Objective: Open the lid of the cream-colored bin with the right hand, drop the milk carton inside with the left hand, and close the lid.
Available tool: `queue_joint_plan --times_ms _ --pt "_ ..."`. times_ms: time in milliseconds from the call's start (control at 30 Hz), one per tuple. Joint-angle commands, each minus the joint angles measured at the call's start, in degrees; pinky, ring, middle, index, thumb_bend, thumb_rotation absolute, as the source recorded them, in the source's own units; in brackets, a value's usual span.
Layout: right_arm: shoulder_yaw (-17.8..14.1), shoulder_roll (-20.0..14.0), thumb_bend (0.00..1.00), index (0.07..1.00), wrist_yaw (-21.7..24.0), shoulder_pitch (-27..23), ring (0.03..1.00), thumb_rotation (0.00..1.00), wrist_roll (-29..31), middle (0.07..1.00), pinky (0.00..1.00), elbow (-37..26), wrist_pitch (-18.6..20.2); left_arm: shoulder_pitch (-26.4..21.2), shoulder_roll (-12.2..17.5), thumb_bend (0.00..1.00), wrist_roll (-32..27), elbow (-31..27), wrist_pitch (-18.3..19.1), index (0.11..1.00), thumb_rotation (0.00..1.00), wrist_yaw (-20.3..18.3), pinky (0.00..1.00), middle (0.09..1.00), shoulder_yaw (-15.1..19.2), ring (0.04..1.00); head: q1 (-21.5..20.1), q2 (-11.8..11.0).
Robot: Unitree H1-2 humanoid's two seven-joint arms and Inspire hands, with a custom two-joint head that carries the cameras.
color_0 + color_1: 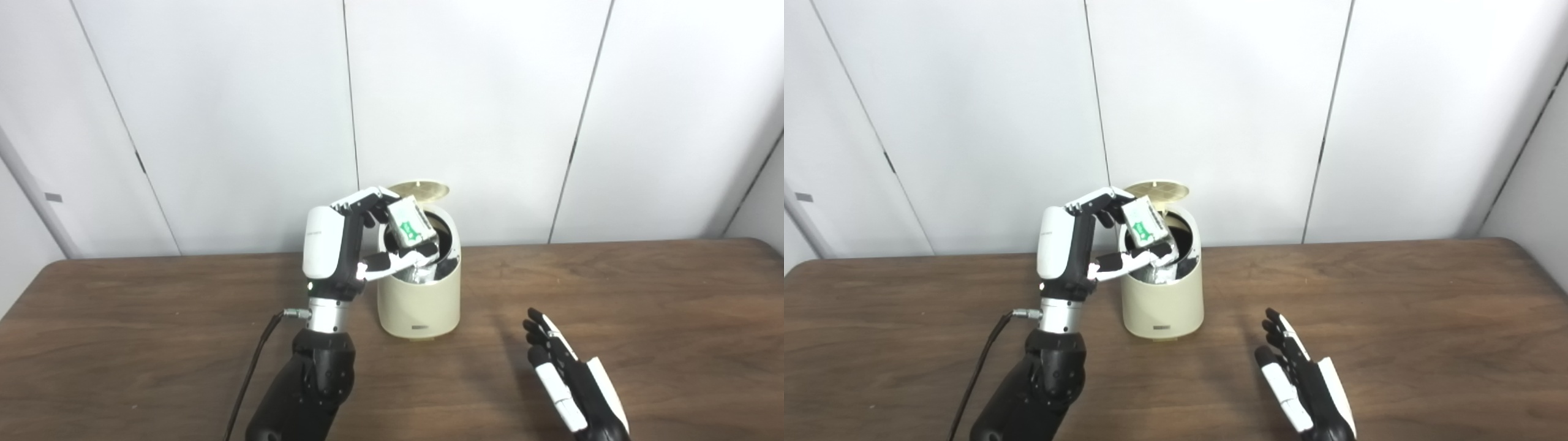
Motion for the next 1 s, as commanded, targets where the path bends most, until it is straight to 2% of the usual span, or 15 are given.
queue_joint_plan --times_ms 0,333,967 --pt "0.0 -0.2 0.58 0.939 0.2 -0.7 0.903 1.00 0.0 0.909 0.82 -2.3 -1.0 -4.0 0.5 0.48 1.1 0.1 -1.6 0.496 0.00 2.8 0.36 0.466 -0.2 0.430 0.0 0.0" --pt "0.4 -0.4 0.57 0.942 0.7 -0.8 0.903 1.00 0.6 0.906 0.83 -2.6 -0.9 -5.3 1.9 0.48 2.4 3.1 -3.3 0.493 0.00 9.3 0.37 0.467 -3.3 0.429 0.1 0.3" --pt "0.5 -0.5 0.57 0.945 0.7 -0.9 0.882 1.00 0.2 0.902 0.80 -2.2 -0.5 -6.1 2.3 0.48 1.0 2.1 -3.3 0.497 0.00 12.5 0.37 0.457 -5.8 0.412 0.2 0.6"
